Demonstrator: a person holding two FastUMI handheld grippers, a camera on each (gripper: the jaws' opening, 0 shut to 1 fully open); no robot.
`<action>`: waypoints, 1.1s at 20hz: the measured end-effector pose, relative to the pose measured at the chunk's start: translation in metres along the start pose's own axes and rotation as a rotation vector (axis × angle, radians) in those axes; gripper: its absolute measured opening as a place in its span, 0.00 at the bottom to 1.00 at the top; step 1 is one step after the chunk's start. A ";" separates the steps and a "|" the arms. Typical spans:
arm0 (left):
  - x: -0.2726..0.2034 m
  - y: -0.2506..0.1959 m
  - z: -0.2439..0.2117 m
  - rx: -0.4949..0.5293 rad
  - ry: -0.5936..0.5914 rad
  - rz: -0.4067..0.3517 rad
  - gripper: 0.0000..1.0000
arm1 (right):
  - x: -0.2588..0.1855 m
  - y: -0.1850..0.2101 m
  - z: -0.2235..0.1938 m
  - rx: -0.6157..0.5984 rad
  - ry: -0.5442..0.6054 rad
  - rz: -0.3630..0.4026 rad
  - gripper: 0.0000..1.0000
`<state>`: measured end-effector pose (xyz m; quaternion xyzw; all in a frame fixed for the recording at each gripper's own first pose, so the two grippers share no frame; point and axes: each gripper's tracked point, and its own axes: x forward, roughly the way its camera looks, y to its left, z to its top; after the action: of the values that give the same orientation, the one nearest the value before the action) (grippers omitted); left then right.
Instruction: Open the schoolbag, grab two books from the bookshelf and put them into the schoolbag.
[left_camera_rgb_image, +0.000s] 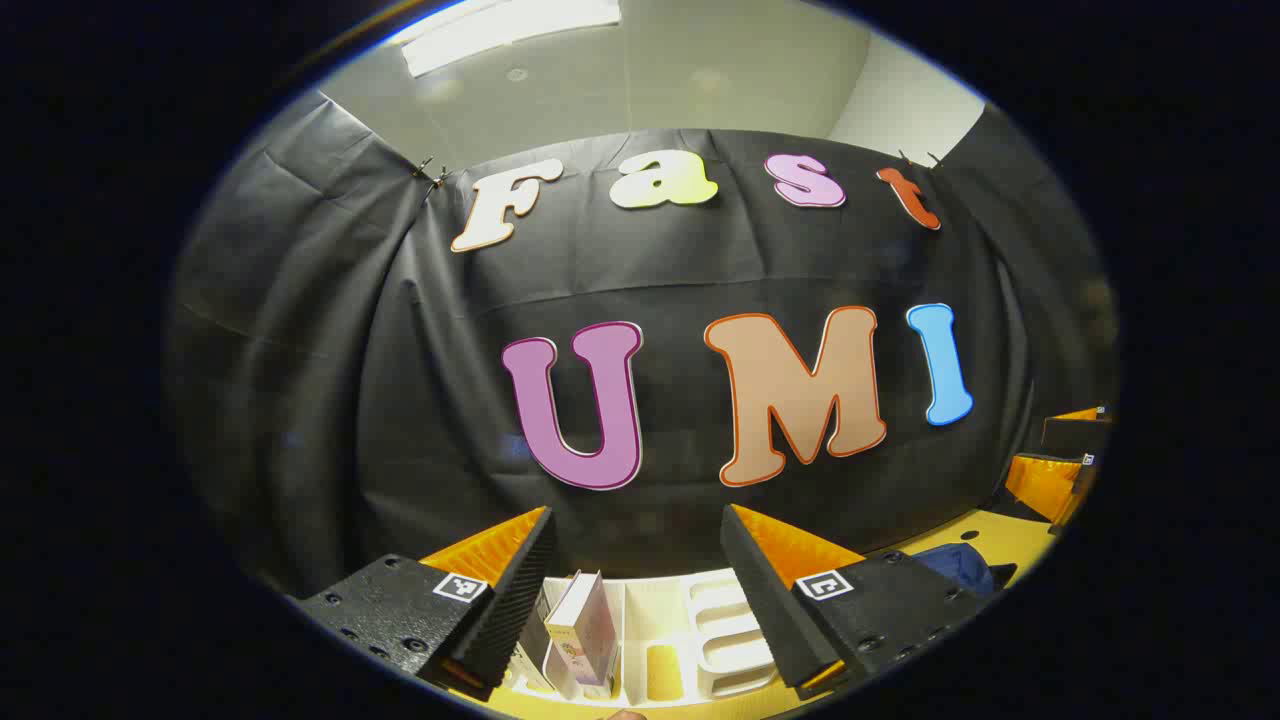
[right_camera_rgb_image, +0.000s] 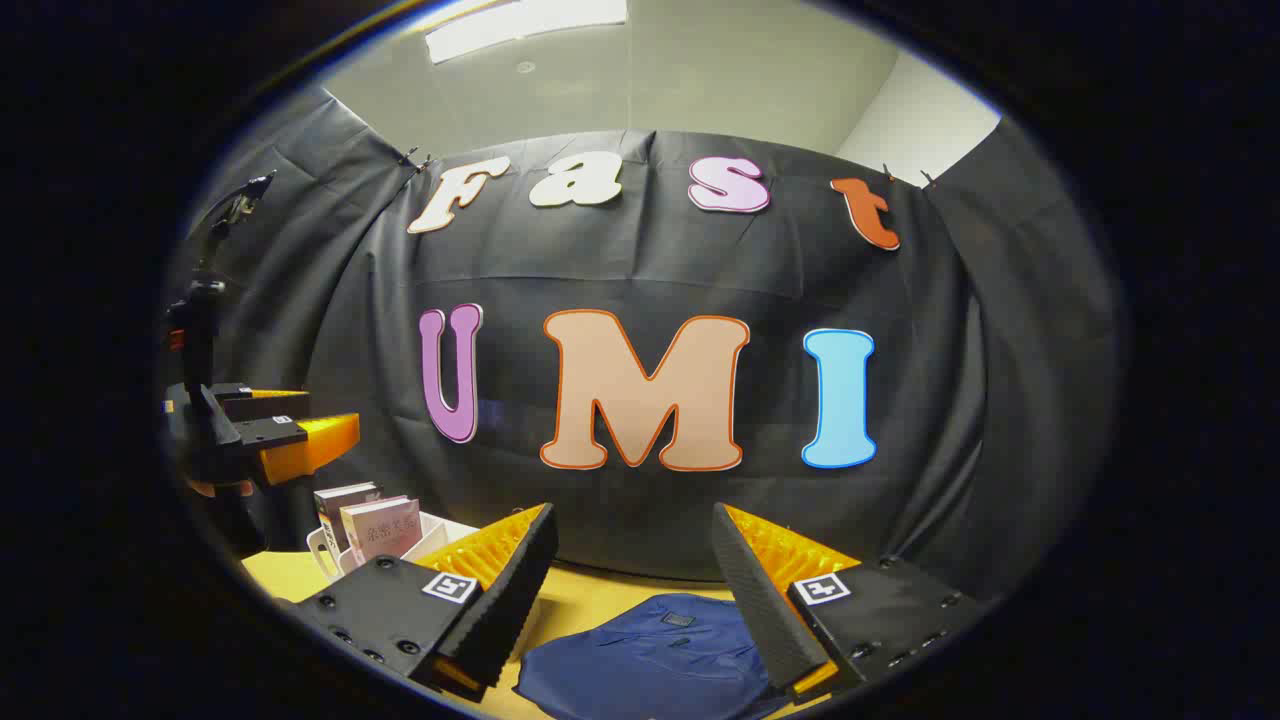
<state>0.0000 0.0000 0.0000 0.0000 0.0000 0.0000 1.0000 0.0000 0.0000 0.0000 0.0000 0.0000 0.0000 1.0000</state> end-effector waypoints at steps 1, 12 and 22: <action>0.000 -0.001 0.000 0.002 0.002 0.005 0.99 | 0.002 -0.001 -0.001 -0.008 0.001 0.002 0.96; 0.004 0.010 -0.013 0.006 0.035 0.039 0.99 | 0.010 -0.001 -0.004 -0.047 -0.005 0.033 1.00; 0.011 0.010 -0.029 0.003 0.081 0.037 0.99 | 0.014 0.001 -0.040 -0.257 0.052 0.129 1.00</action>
<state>0.0115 0.0099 -0.0293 0.0016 0.0403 0.0184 0.9990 0.0145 0.0014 -0.0403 -0.1282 0.0260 0.0642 0.9893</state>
